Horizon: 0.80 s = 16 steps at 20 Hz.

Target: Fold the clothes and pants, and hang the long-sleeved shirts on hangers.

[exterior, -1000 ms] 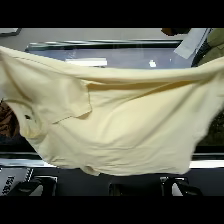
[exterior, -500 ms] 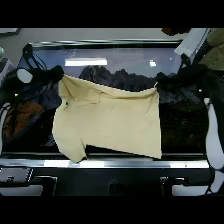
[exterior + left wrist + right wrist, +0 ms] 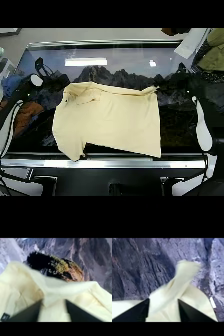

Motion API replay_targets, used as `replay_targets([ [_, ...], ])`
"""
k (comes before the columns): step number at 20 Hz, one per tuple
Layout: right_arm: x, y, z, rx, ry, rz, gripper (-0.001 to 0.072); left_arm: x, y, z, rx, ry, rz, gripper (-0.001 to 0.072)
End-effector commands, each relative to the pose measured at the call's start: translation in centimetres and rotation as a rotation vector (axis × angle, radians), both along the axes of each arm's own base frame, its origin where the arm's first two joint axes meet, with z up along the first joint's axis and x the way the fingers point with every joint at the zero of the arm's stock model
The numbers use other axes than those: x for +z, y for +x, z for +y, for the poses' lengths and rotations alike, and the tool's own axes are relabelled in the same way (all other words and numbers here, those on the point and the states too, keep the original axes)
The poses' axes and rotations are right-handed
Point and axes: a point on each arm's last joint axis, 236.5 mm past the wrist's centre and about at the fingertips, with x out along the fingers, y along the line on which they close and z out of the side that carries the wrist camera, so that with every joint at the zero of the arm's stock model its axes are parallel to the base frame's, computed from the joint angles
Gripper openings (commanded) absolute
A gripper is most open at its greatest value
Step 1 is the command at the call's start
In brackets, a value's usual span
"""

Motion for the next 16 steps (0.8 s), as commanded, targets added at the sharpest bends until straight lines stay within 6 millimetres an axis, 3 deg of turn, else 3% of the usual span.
replay_targets([
  [1, 2.3, -2.7, -2.6, 0.133, -0.005, 0.070, 0.0495, 0.0, -3.7, 2.8, -0.057, 0.004, 0.148, 0.0648],
  [2, 3.2, -4.5, -3.7, 0.221, -0.017, 0.087, 0.0494, 0.8, -5.2, 4.2, -0.080, 0.015, 0.180, 0.0649],
  [4, 4.3, -10.2, -5.8, 0.388, 0.029, 0.173, 0.0468, 2.3, -8.6, 6.5, -0.125, 0.029, 0.242, 0.0645],
  [6, 5.6, -12.8, -8.2, 0.346, 0.097, 0.118, 0.0450, 3.1, -12.2, 8.1, -0.157, 0.037, 0.287, 0.0612],
  [7, 5.1, -14.9, -9.3, 0.320, 0.107, 0.137, 0.0423, 3.2, -13.8, 8.8, -0.147, 0.032, 0.303, 0.0612],
  [8, 4.4, -17.1, -9.6, 0.283, 0.145, 0.160, 0.0325, 3.1, -15.4, 9.4, -0.123, 0.024, 0.316, 0.0613],
  [10, 1.9, -22.1, -8.4, 0.259, 0.206, 0.225, 0.0330, 2.3, -18.9, 10.1, -0.081, 0.004, 0.349, 0.0612],
  [11, 0.4, -24.5, -7.1, 0.264, 0.225, 0.260, 0.0385, 1.7, -20.6, 10.1, -0.067, -0.007, 0.370, 0.0612],
  [12, -1.1, -26.7, -5.8, 0.271, 0.245, 0.296, 0.0391, 1.0, -22.0, 9.9, -0.060, -0.016, 0.391, 0.0612],
  [16, -6.2, -33.8, -2.2, 0.289, 0.302, 0.429, 0.0417, -1.7, -26.0, 9.5, -0.074, -0.015, 0.506, 0.0613],
])
